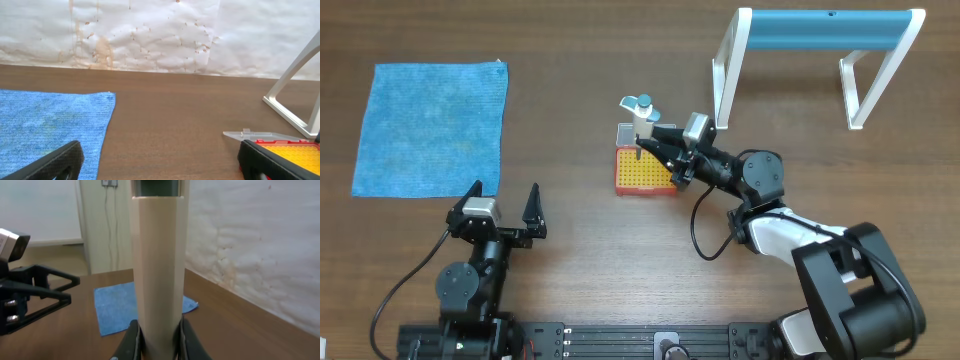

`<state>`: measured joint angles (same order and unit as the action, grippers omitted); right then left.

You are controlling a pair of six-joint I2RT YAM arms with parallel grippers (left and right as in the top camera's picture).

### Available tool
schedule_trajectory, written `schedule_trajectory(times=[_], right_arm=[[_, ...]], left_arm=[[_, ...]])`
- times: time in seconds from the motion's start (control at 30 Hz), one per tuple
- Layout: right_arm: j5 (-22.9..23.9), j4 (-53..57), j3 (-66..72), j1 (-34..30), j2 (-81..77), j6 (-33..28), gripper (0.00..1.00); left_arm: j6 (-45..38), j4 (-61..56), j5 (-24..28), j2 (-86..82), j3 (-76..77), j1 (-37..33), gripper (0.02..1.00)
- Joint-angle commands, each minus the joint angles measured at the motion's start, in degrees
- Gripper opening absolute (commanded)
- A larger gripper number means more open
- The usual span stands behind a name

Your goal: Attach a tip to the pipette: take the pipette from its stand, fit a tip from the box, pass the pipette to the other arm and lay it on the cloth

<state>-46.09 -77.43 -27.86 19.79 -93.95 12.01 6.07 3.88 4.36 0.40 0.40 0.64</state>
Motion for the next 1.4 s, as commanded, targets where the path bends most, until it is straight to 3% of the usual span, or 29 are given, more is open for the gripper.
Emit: schedule_trajectory(times=[0.03, 0.27, 0.5, 1.4], right_arm=[[0.24, -1.57, 0.15, 0.55, -2.69, 1.20, 0.073], [0.63, -2.82, 0.13, 0.55, -5.68, -1.84, 0.080], [6.27, -2.60, 0.09, 0.50, -7.45, -2.25, 0.077], [4.04, -0.15, 0.11, 0.57, -7.65, -2.21, 0.080]], left_arm=[[-0.55, 0.39, 0.83, -0.22, -0.09, 0.17, 0.998], [-0.52, 0.39, 0.83, -0.22, -0.09, 0.17, 0.998], [-0.55, 0.39, 0.83, -0.22, -0.09, 0.17, 0.998], [-0.52, 0.39, 0.83, -0.22, -0.09, 0.17, 0.998]])
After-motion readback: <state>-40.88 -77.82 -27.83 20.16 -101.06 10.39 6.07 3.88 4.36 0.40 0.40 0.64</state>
